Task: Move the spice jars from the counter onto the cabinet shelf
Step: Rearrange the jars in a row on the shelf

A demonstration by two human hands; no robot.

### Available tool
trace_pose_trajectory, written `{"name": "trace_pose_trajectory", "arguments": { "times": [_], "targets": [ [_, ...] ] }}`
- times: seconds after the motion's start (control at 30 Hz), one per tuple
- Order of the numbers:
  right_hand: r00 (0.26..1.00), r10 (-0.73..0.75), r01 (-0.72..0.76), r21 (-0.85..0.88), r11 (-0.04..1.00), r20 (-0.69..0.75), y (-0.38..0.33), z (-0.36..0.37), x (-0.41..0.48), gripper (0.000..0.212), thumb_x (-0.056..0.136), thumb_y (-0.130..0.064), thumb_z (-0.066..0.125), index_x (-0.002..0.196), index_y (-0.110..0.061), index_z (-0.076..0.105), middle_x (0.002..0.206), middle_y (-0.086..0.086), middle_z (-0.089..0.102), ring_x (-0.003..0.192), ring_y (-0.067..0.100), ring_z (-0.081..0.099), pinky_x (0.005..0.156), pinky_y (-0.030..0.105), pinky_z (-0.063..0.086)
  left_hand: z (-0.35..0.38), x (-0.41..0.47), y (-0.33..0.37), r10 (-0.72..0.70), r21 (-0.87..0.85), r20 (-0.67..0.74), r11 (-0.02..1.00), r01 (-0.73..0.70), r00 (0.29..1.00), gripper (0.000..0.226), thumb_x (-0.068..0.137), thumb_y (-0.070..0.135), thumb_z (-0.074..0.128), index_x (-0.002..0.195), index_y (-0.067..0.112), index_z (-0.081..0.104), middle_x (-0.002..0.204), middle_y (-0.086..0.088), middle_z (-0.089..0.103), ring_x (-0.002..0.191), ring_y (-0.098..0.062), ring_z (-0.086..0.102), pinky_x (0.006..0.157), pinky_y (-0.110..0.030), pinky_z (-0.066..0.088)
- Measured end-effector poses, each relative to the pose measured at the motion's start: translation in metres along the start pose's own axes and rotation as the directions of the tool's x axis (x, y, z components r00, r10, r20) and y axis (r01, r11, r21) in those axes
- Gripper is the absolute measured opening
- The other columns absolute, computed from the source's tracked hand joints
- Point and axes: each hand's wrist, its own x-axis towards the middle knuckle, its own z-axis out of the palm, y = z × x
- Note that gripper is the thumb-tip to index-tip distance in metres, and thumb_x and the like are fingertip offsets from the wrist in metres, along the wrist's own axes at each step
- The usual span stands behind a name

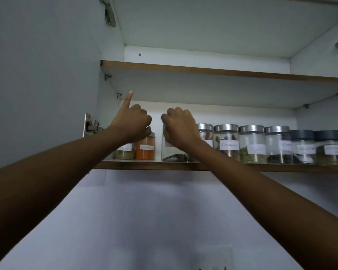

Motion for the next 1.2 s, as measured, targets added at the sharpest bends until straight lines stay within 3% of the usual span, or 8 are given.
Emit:
{"name": "trace_pose_trajectory", "arguments": {
  "times": [0.1,0.3,0.37,0.43,0.57,0.77,0.97,1.2],
  "targets": [
    [0.998,-0.038,0.035,-0.059,0.998,-0.053,0.039,-0.007,-0.018,0.017,0.074,-0.008,0.06,0.09,-0.003,0.062,0.086,0.014,0.061,0.076,0.029,0.053,0.066,0.033,0.032,-0.009,0.01,0.01,-0.002,-0.105,0.001,0.995,0.002,1.0,0.039,0.092,0.041,0.047,0.124,0.019,0.057,0.129,-0.005,0.059,0.124,-0.022,0.048,0.114,-0.046,0.015],
    [0.988,0.035,-0.036,0.007,0.999,0.151,0.09,-0.019,-0.04,0.045,0.081,-0.025,0.054,0.123,-0.01,0.049,0.119,0.008,0.053,0.107,0.026,0.049,0.096,0.039,0.031,-0.013,0.022,0.038,0.019,-0.375,0.058,0.927,0.004,0.998,0.06,0.09,0.044,0.054,0.14,0.016,0.038,0.146,-0.006,0.041,0.13,-0.023,0.041,0.108,-0.037,0.029],
    [0.961,0.035,-0.046,0.037,0.998,0.273,0.102,-0.017,-0.045,0.068,0.078,-0.033,0.061,0.137,-0.011,0.035,0.135,0.008,0.043,0.124,0.025,0.041,0.11,0.046,0.016,-0.012,0.025,0.047,0.012,-0.506,0.13,0.861,0.056,0.991,0.076,0.086,0.047,0.059,0.146,0.013,0.027,0.153,-0.007,0.027,0.138,-0.024,0.029,0.11,-0.036,0.026],
    [0.925,0.034,-0.044,0.017,0.999,0.378,0.11,-0.015,-0.048,0.09,0.075,-0.044,0.066,0.144,-0.011,0.02,0.147,0.008,0.03,0.137,0.023,0.026,0.111,0.056,-0.007,-0.008,0.029,0.052,0.023,-0.548,0.196,0.832,0.09,0.98,0.09,0.081,0.05,0.065,0.148,0.011,0.019,0.156,-0.008,0.019,0.142,-0.025,0.021,0.114,-0.039,0.02],
    [0.881,-0.01,0.063,-0.095,0.994,0.473,0.113,-0.009,-0.044,0.105,0.07,-0.06,0.066,0.145,-0.007,0.014,0.15,0.01,0.026,0.142,0.023,0.017,0.1,0.063,-0.02,0.005,0.033,0.06,-0.021,-0.573,0.229,0.805,0.152,0.973,0.095,0.07,0.053,0.074,0.143,0.012,0.028,0.144,-0.008,0.041,0.128,-0.026,0.04,0.107,-0.041,0.031],
    [0.835,-0.044,0.087,-0.052,0.995,0.548,0.109,-0.009,-0.035,0.085,0.068,-0.047,0.073,0.131,-0.008,0.032,0.127,0.006,0.05,0.12,0.022,0.049,0.103,0.063,-0.02,0.005,0.04,0.058,0.005,-0.404,0.212,0.911,0.083,0.977,0.092,0.063,0.055,0.078,0.134,0.015,0.035,0.131,-0.005,0.051,0.12,-0.023,0.046,0.109,-0.043,0.022],
    [0.831,-0.102,0.185,-0.098,0.978,0.547,0.105,-0.007,-0.029,0.077,0.07,-0.046,0.073,0.125,-0.005,0.037,0.119,0.007,0.054,0.111,0.023,0.055,0.11,0.056,-0.015,0.013,0.039,0.057,0.013,-0.374,0.165,0.926,0.051,0.986,0.093,0.063,0.049,0.08,0.136,0.016,0.032,0.132,-0.007,0.05,0.117,-0.026,0.047,0.104,-0.037,0.028],
    [0.836,-0.109,0.216,-0.14,0.966,0.538,0.1,0.025,-0.018,0.062,0.076,-0.034,0.07,0.121,-0.004,0.04,0.108,0.008,0.059,0.099,0.023,0.061,0.111,0.05,-0.014,0.044,0.049,0.055,-0.025,-0.455,0.168,0.885,0.1,0.985,0.093,0.058,0.046,0.084,0.132,0.018,0.035,0.127,-0.006,0.052,0.108,-0.026,0.05,0.083,-0.033,0.041]
  ]
}}
